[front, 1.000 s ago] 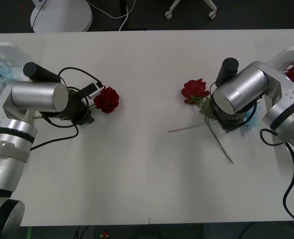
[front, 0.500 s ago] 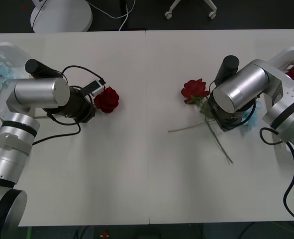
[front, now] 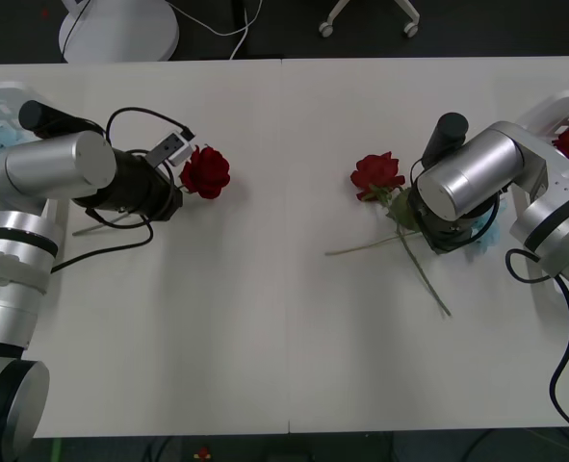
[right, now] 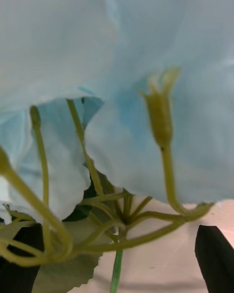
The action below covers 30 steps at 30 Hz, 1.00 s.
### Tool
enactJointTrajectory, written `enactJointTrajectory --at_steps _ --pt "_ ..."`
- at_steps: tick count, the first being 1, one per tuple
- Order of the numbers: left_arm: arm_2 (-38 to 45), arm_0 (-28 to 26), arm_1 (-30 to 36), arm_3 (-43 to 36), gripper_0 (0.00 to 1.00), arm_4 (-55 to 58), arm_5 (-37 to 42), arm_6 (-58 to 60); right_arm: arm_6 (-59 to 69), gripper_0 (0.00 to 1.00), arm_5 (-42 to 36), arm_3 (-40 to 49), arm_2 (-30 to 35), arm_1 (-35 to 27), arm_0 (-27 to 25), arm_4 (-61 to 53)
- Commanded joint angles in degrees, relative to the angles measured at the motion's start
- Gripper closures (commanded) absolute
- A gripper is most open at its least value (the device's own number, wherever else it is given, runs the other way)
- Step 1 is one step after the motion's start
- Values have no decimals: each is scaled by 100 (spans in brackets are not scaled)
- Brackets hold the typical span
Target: Put the red flowers into the right box and the blue flowers into the left box
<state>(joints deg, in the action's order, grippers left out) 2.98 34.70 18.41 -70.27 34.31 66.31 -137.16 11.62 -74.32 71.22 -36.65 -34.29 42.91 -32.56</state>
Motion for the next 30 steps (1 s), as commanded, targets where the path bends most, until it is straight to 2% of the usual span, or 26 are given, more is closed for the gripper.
enactJointTrajectory --at_steps 1,3,4,5,6,7,13,19,24,30 --pt "510 230 145 -716 100 436 347 365 -283 27 251 -223 -9 133 209 4" --pt "625 230 207 -830 100 700 418 392 -283 39 295 -267 -9 142 209 13" --pt "783 195 312 -962 100 1104 426 436 -275 65 322 -275 -9 142 209 13" --pt "836 169 339 -1015 100 1254 426 445 -275 76 322 -275 -9 142 209 -5" --pt "932 98 400 -1147 100 1544 426 471 -283 97 313 -275 -9 142 209 -23" --pt "994 28 444 -1270 100 1772 426 497 -283 100 322 -275 -9 133 209 -31" --pt "1240 -754 637 -2070 100 3697 119 1130 -301 100 330 -284 -9 89 209 -58" --pt "924 -1572 646 -2825 100 5314 -611 1816 -389 100 480 -275 -9 -8 209 -14" --pt "-35 -2257 637 -3634 100 6132 -2096 2334 -1057 100 656 -179 -9 -245 253 180" --pt "-1344 -2354 585 -3863 100 6448 -3520 2387 -2358 100 699 595 26 -895 270 408"
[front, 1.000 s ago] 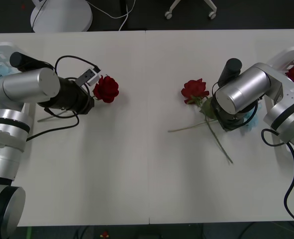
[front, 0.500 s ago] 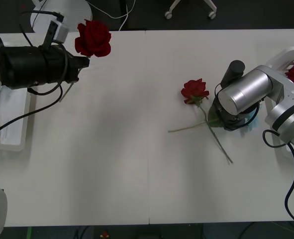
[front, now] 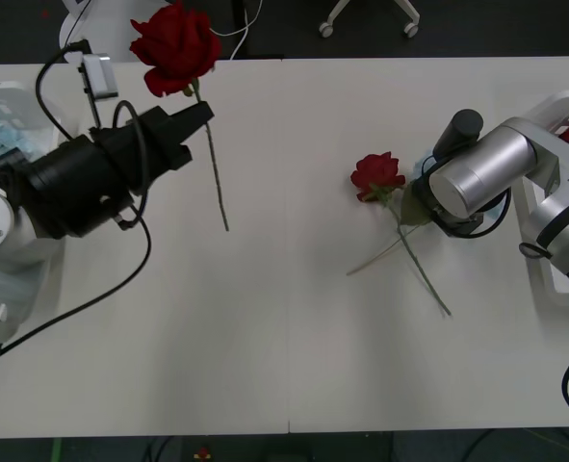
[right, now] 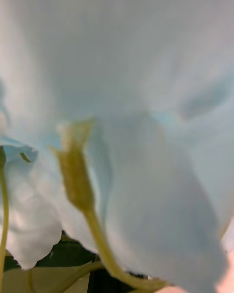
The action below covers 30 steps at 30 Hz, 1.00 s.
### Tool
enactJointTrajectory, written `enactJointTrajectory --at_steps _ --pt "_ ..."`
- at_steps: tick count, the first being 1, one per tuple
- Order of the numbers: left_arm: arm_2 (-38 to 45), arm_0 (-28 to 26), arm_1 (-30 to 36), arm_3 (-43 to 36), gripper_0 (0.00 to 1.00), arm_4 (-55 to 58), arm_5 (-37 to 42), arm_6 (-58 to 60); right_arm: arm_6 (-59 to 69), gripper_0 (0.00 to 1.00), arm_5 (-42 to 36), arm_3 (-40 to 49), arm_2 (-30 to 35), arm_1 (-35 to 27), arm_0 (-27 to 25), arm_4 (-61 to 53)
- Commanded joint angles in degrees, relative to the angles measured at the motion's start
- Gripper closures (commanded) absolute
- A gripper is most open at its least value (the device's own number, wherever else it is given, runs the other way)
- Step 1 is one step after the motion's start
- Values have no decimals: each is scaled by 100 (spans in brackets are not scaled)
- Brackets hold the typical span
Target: Put the red flowers into the right box and the blue flowers into the left box
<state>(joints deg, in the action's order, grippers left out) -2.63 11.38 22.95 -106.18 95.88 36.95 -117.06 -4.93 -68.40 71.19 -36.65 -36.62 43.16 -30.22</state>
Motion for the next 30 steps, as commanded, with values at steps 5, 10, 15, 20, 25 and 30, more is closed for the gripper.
enactJointTrajectory --at_steps 5,10,15,20,25,30 --pt "-1557 110 130 -263 100 660 -1120 421 -1792 100 230 1169 79 -1233 237 104" --pt "-1943 215 43 -271 100 1108 -1436 456 -2126 100 529 1389 193 -1673 237 -503" --pt "-2172 329 -54 -263 100 1012 -2095 403 -2214 100 538 1248 184 -1769 140 -801" --pt "-2189 417 -89 -263 100 1091 -2289 430 -2724 100 599 1029 167 -1769 -141 -986" --pt "-2154 417 -89 -263 100 1144 -2297 439 -3049 100 1021 1011 0 -1760 -616 -731" --pt "-2137 417 -89 -263 100 1161 -2289 439 -3058 100 1672 914 -466 -1769 -941 -362"
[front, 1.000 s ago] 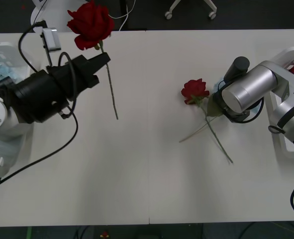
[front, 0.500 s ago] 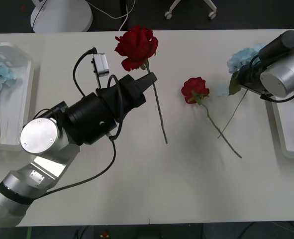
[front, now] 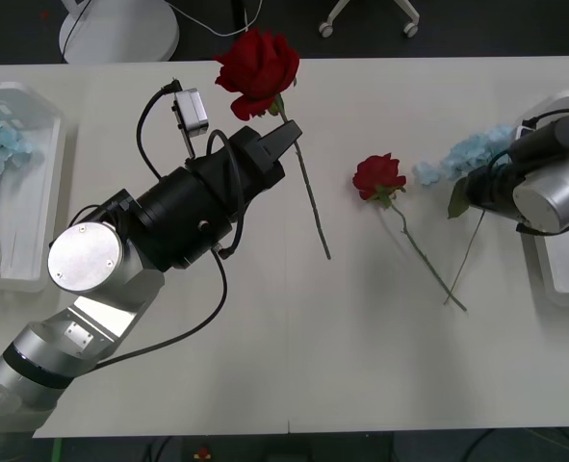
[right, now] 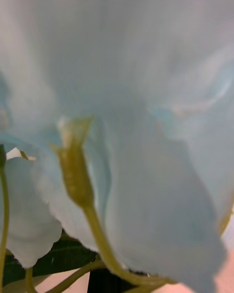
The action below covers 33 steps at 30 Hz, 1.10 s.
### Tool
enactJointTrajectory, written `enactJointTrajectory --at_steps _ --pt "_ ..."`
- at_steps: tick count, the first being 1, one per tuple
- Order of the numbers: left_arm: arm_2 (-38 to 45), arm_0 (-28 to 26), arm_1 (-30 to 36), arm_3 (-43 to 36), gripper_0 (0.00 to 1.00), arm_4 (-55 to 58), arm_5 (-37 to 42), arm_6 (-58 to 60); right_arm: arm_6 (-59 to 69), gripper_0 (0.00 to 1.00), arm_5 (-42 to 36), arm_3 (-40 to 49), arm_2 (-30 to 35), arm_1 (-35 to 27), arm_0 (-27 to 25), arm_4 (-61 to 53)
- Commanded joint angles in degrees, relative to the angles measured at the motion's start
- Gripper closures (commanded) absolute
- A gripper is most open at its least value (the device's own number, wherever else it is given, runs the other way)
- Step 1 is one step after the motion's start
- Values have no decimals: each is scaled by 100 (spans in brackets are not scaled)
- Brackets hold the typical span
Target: Put the red flowers into the right box and the blue flowers into the left box
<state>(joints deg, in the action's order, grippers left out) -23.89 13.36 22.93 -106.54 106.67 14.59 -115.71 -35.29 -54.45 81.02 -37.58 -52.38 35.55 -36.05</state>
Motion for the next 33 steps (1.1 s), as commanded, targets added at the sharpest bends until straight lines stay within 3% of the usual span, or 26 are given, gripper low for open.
enactJointTrajectory --at_steps 1,2,3,5,8,15,18,33 --pt "-11 220 -86 -227 100 82 -62 303 -22 100 348 -104 -460 -194 -180 256" --pt "-11 220 -86 -227 100 82 -62 303 -4 86 365 -122 -504 -185 -180 248" --pt "7 220 -86 -227 100 82 -53 303 -22 64 348 -140 -504 -194 -189 239" --pt "7 220 -86 -227 100 117 -62 303 -40 34 330 -131 -504 -229 -189 133" --pt "7 220 -86 -227 100 144 -53 303 -127 15 330 -34 -487 -361 -180 -69" --pt "7 237 -95 -227 100 267 -53 303 -382 9 321 678 -390 -1178 -198 -1123" --pt "-11 237 -95 -235 100 284 -53 303 -787 8 207 915 -47 -1503 -277 -1730" --pt "-11 273 -139 -227 100 416 -53 321 -4768 3 -2034 2198 3741 -1741 -1991 -3795"
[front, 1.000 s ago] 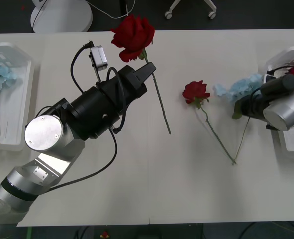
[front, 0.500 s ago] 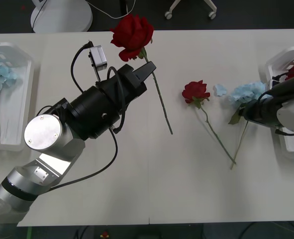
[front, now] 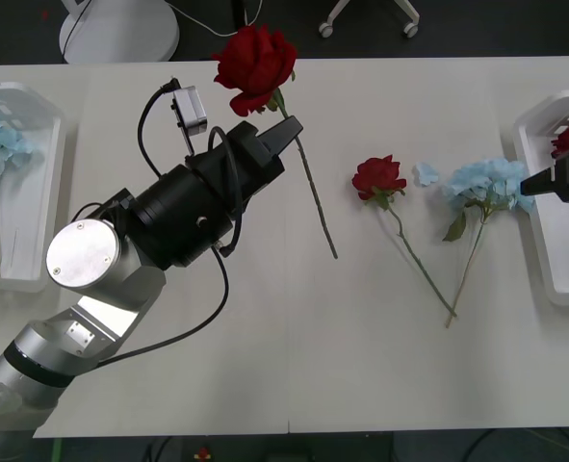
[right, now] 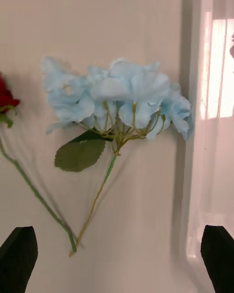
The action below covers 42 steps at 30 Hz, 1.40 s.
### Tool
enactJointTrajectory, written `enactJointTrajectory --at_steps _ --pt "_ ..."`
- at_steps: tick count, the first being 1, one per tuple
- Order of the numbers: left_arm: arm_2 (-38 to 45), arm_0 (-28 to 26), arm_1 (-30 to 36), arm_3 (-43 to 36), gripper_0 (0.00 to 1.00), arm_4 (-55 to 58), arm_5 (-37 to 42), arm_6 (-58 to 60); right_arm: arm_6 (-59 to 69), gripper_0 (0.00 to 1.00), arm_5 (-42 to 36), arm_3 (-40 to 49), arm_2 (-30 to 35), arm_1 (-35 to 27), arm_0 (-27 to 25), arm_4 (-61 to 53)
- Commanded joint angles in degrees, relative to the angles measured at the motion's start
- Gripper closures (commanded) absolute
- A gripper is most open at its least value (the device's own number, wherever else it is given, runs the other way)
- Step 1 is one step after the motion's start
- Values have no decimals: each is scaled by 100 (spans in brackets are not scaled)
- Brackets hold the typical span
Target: Put the red flowers into the right box and the blue flowers into the left box
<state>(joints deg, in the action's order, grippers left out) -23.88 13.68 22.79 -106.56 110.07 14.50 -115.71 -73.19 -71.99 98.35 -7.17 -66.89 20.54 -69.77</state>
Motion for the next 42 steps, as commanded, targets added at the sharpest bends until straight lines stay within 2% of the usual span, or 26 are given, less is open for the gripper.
enactJointTrajectory --at_steps 1,7,12,17,21,27,33,42 --pt "-11 240 -126 -225 100 76 -44 321 -1417 3 -360 633 980 -289 -700 -652" --pt "6 240 -135 -225 100 85 -44 321 -2586 0 -386 1160 1771 -96 -1562 -1759" --pt "6 240 -161 -225 100 120 -44 329 -3395 0 -386 1371 1859 168 -1702 -2357" --pt "6 249 -179 -225 100 164 -44 321 -4010 0 -386 1661 1762 765 -1685 -2401" --pt "6 249 -179 -225 100 164 -52 329 -4361 0 -281 1898 1516 1284 -1632 -2348" --pt "24 249 -196 -225 100 182 -44 329 -4713 0 62 1968 804 2066 -1395 -1759" --pt "42 258 -196 -225 100 191 -52 329 -4625 0 800 1819 75 2708 -1008 -907" --pt "50 258 -188 -225 100 200 -44 329 -4687 0 1240 1397 -505 3235 -586 -520"
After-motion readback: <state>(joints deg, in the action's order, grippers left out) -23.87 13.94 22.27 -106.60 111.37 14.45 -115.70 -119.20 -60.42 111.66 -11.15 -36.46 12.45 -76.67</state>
